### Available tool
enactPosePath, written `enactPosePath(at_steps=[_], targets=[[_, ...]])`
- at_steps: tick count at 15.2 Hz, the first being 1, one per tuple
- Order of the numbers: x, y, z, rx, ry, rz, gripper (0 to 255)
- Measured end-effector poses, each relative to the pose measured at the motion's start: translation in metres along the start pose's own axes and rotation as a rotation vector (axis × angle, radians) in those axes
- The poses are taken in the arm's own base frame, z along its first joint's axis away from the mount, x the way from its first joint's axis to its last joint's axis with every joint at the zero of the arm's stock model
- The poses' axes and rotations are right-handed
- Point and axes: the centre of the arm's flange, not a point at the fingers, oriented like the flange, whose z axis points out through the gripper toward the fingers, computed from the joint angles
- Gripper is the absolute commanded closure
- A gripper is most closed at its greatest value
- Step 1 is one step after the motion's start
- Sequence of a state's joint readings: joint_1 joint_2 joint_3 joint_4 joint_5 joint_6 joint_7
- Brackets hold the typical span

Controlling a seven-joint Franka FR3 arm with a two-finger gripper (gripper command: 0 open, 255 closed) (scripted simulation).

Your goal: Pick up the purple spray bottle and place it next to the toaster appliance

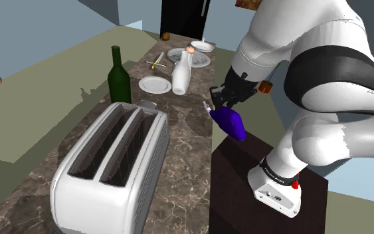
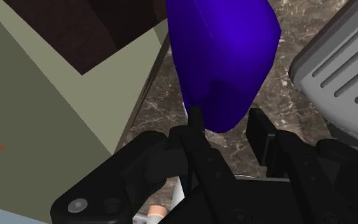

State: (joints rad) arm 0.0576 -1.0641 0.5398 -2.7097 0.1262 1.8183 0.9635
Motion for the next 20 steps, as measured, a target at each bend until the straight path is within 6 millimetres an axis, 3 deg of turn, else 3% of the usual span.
enactPosePath(at_steps=[20], targets=[[-0.035,-0.012,0.099,0.0,0.0,0.0,255]])
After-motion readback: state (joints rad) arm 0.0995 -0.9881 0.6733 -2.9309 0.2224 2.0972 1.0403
